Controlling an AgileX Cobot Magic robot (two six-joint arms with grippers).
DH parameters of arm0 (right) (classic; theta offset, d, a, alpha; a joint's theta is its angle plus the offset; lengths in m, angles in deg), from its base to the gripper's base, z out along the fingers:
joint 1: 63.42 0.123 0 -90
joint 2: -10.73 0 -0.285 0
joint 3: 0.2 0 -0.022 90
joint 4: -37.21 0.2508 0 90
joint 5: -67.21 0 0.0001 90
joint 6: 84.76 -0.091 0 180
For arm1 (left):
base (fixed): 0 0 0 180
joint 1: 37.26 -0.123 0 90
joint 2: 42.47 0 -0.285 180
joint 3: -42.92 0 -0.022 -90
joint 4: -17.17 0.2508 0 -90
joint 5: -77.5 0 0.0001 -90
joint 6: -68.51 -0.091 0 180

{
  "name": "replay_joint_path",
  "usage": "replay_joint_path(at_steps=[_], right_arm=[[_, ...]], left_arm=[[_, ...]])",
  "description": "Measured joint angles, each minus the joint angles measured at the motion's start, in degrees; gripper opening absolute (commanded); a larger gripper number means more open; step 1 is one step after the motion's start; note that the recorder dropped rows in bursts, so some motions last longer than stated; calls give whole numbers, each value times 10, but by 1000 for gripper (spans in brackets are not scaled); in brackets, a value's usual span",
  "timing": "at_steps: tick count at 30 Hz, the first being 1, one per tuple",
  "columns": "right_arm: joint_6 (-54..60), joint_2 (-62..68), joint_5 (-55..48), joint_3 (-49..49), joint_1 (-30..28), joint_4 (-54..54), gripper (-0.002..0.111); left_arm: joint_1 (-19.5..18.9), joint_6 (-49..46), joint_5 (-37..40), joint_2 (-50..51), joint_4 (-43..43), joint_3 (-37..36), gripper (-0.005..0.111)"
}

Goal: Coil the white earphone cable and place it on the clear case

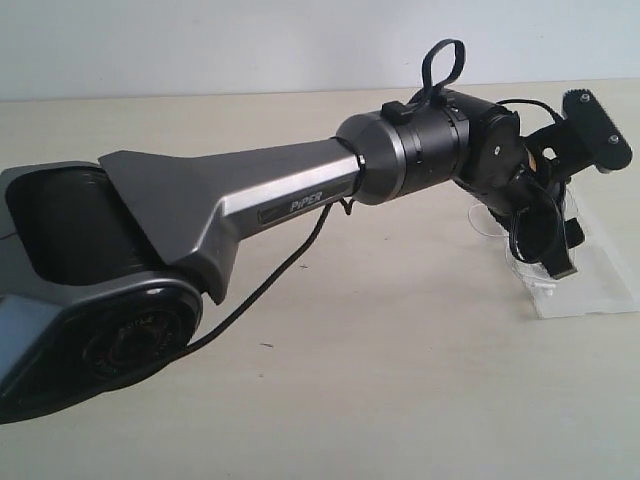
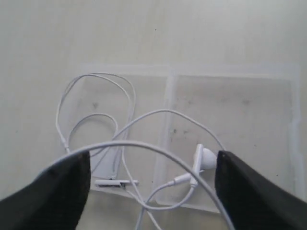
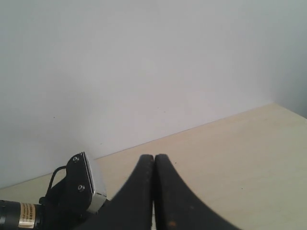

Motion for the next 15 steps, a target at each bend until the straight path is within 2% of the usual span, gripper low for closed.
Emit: replay_joint_path(at_steps=[8,15], right_arm=[[0,0,0,0,0,0,0],[0,0,0,0,0,0,0]], left_arm=[[2,15,0,-16,7,0,70],[27,13,26,-20,9,0,70]])
